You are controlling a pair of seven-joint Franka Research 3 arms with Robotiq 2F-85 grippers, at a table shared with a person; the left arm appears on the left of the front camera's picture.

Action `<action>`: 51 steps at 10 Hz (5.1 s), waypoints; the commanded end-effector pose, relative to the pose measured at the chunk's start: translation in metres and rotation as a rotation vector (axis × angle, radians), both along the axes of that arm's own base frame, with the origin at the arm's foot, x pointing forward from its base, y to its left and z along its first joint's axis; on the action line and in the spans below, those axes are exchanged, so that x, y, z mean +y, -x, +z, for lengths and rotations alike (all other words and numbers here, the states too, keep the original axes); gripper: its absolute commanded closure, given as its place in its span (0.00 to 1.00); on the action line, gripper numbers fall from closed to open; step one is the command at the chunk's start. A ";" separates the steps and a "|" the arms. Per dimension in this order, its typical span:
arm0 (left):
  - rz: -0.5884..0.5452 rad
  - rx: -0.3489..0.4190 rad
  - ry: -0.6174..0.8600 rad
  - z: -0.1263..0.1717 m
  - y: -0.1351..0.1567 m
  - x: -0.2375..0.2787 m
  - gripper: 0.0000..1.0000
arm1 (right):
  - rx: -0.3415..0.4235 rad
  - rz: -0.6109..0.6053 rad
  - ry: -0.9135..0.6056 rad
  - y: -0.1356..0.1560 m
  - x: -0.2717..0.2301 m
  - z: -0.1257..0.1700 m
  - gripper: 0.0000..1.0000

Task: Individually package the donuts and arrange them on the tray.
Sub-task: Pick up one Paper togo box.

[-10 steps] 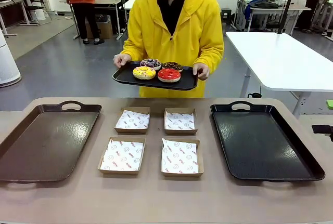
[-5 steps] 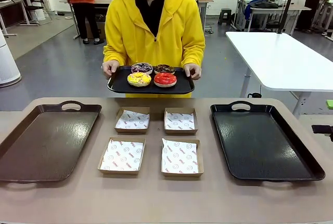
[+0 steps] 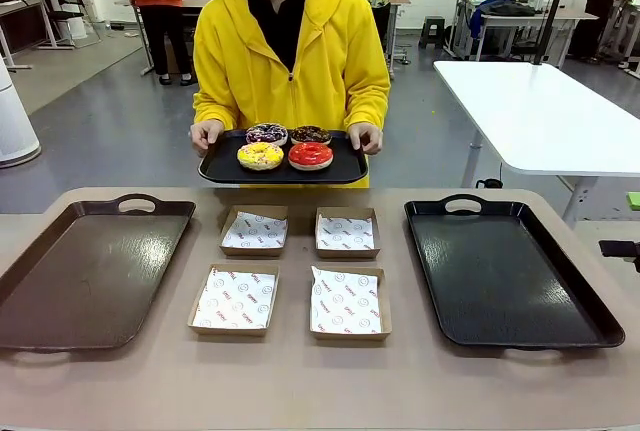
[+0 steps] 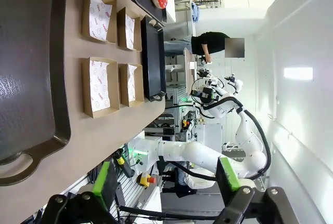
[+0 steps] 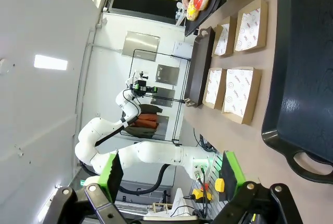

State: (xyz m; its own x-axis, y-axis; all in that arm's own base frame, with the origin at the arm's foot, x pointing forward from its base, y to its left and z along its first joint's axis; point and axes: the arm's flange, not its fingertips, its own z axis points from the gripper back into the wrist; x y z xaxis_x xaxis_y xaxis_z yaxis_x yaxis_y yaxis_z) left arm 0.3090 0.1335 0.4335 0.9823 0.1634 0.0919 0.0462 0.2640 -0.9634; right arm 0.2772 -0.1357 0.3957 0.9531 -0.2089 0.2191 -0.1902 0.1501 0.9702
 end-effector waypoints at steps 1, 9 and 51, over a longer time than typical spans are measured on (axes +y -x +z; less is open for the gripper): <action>0.010 -0.016 0.012 0.001 -0.001 0.002 0.00 | -0.009 -0.001 -0.013 0.000 -0.001 0.000 0.00; 0.010 -0.016 0.012 0.001 -0.001 0.002 0.00 | -0.009 -0.001 -0.013 0.000 -0.001 0.000 0.00; -0.130 -0.032 -1.302 -0.104 -0.290 -0.361 0.88 | -0.009 -0.001 -0.013 0.000 -0.001 0.000 0.00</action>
